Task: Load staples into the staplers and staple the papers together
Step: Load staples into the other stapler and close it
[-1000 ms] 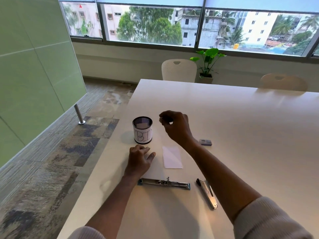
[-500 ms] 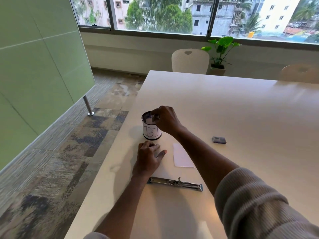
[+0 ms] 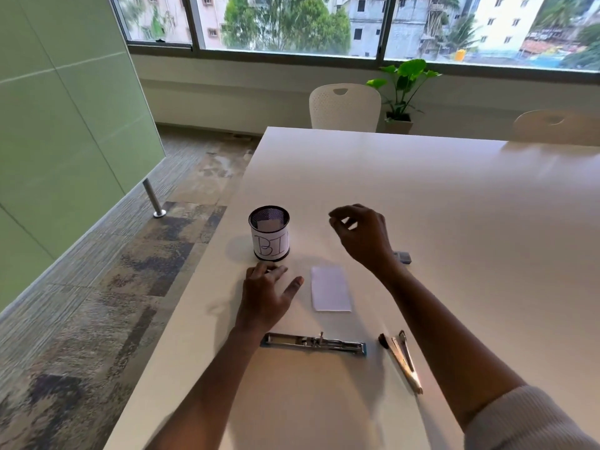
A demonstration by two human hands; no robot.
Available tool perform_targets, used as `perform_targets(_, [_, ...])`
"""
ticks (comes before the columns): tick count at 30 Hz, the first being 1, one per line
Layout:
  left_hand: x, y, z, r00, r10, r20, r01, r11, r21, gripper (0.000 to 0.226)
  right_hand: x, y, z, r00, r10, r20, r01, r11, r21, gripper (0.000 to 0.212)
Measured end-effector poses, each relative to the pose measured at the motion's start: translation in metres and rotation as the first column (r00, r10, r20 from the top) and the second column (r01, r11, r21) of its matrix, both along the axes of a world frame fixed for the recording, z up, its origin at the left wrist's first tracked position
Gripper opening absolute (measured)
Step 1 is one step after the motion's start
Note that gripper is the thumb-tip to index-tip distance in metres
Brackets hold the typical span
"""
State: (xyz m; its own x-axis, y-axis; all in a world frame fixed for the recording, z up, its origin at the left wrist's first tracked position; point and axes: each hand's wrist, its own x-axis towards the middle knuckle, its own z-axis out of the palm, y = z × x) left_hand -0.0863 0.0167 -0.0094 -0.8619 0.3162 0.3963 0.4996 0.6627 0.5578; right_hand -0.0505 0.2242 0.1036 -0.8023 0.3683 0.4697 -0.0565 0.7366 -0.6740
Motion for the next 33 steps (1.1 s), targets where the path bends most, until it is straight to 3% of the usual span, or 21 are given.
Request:
perform_targets(5, [0.004, 0.037, 0.023, 0.988, -0.13, -0.079, 0.129, 0.991, -0.021, 0.064, 0.044, 0.055, -0.019, 0.989, -0.108, 0.102, 0.11, 0.994, -0.022, 0.011])
perform_targets(9, [0.005, 0.089, 0.044, 0.968, -0.243, -0.065, 0.239, 0.969, -0.064, 0.06, 0.069, 0.093, -0.038, 0.944, -0.233, 0.234, 0.245, 0.969, -0.027, 0.019])
perform_targets(16, [0.014, 0.178, 0.057, 0.931, -0.31, 0.192, 0.323, 0.945, -0.04, 0.047, 0.091, 0.121, -0.07, 0.874, -0.265, 0.407, 0.299, 0.954, -0.021, 0.05])
perform_targets(23, [0.023, 0.225, 0.053, 0.908, -0.159, 0.388, 0.175, 0.985, -0.005, 0.039, 0.085, 0.13, -0.076, 0.875, -0.219, 0.431, 0.248, 0.969, -0.011, 0.053])
perform_targets(33, [0.018, 0.238, 0.053, 0.829, -0.018, 0.558, -0.02, 0.998, 0.061, 0.024, 0.08, 0.151, -0.078, 0.888, -0.154, 0.433, 0.146, 0.988, 0.052, 0.031])
